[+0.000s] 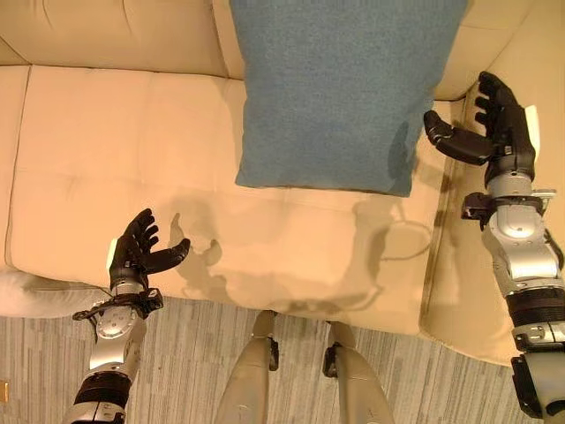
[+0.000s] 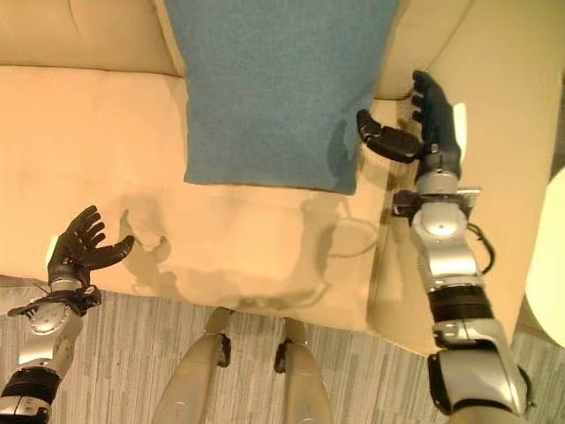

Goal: Pick up all the scattered cushions and arrange them neatly on the sofa.

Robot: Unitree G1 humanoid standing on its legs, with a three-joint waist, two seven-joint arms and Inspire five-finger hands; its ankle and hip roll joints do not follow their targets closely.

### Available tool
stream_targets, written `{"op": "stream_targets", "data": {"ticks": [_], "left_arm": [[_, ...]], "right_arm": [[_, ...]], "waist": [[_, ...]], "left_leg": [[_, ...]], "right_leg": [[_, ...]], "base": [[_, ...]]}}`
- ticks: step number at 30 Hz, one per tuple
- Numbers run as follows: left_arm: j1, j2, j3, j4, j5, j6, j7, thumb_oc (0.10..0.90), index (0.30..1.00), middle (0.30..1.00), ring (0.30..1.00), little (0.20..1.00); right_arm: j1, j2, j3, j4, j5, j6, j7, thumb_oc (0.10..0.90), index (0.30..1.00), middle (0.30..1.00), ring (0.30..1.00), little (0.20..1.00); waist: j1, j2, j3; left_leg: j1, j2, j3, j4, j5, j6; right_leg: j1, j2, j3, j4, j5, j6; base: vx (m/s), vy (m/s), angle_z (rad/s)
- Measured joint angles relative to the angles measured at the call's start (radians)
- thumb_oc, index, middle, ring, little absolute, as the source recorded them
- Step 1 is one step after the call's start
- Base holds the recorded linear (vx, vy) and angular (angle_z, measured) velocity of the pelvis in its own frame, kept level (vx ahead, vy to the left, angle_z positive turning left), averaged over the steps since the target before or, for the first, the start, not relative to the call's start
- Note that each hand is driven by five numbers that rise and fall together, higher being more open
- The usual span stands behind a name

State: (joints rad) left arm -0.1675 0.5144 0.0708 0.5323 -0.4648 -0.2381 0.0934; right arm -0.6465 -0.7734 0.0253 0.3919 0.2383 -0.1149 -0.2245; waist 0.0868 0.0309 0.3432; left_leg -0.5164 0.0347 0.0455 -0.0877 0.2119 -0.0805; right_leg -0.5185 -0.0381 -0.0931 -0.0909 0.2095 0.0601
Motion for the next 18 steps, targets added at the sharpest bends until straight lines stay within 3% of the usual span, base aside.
{"op": "stream_targets", "data": {"ticks": [4, 9, 13, 17, 18], "left_arm": [[-0.049, -0.002, -0.017, 0.028, 0.034, 0.041, 0.030, 0.800, 0.900, 0.900, 0.900, 0.900], [-0.107, -0.018, -0.030, 0.014, 0.035, 0.040, 0.028, 0.800, 0.900, 0.900, 0.900, 0.900], [-0.131, -0.039, -0.032, 0.012, 0.036, 0.041, 0.035, 0.800, 0.900, 0.900, 0.900, 0.900], [-0.116, -0.095, -0.038, 0.017, 0.039, 0.064, 0.040, 0.800, 0.900, 0.900, 0.900, 0.900], [-0.103, -0.099, -0.053, 0.017, 0.042, 0.067, 0.040, 0.800, 0.900, 0.900, 0.900, 0.900]], "right_arm": [[-0.010, 0.013, -0.016, -0.022, -0.046, -0.003, -0.027, 0.800, 0.900, 0.900, 0.900, 0.900], [-0.032, 0.050, 0.010, -0.008, -0.064, 0.000, -0.037, 0.800, 0.900, 0.900, 0.900, 0.900], [-0.016, 0.138, 0.026, -0.014, -0.077, 0.009, -0.042, 0.800, 0.900, 0.900, 0.900, 0.900], [0.100, 0.217, 0.043, -0.054, -0.105, 0.030, -0.039, 0.800, 0.900, 0.900, 0.900, 0.900], [0.135, 0.223, 0.056, -0.059, -0.109, 0.030, -0.031, 0.800, 0.900, 0.900, 0.900, 0.900]], "waist": [[-0.009, 0.001, -0.002], [-0.028, 0.002, -0.003], [-0.032, 0.002, -0.003], [-0.027, -0.002, 0.011], [-0.032, -0.004, 0.008]], "left_leg": [[0.004, 0.001, 0.005, 0.000, 0.001, 0.001], [-0.011, 0.001, 0.006, 0.000, 0.002, 0.008], [-0.014, 0.003, 0.013, 0.001, 0.003, 0.009], [0.094, 0.003, 0.023, 0.000, 0.003, 0.009], [0.128, 0.002, 0.024, 0.000, 0.002, 0.008]], "right_leg": [[-0.006, 0.001, 0.013, 0.009, 0.002, -0.003], [-0.028, 0.001, 0.015, 0.020, 0.001, -0.007], [-0.031, 0.003, 0.015, 0.019, 0.005, -0.014], [0.079, 0.002, 0.010, 0.016, -0.003, -0.020], [0.115, -0.001, 0.005, 0.015, -0.017, -0.004]], "base": [[-0.03, -0.003, -0.06], [-0.02, -0.004, -0.03], [0.03, -0.002, 0.00], [0.08, -0.002, 0.04], [0.11, -0.001, 0.13]]}}
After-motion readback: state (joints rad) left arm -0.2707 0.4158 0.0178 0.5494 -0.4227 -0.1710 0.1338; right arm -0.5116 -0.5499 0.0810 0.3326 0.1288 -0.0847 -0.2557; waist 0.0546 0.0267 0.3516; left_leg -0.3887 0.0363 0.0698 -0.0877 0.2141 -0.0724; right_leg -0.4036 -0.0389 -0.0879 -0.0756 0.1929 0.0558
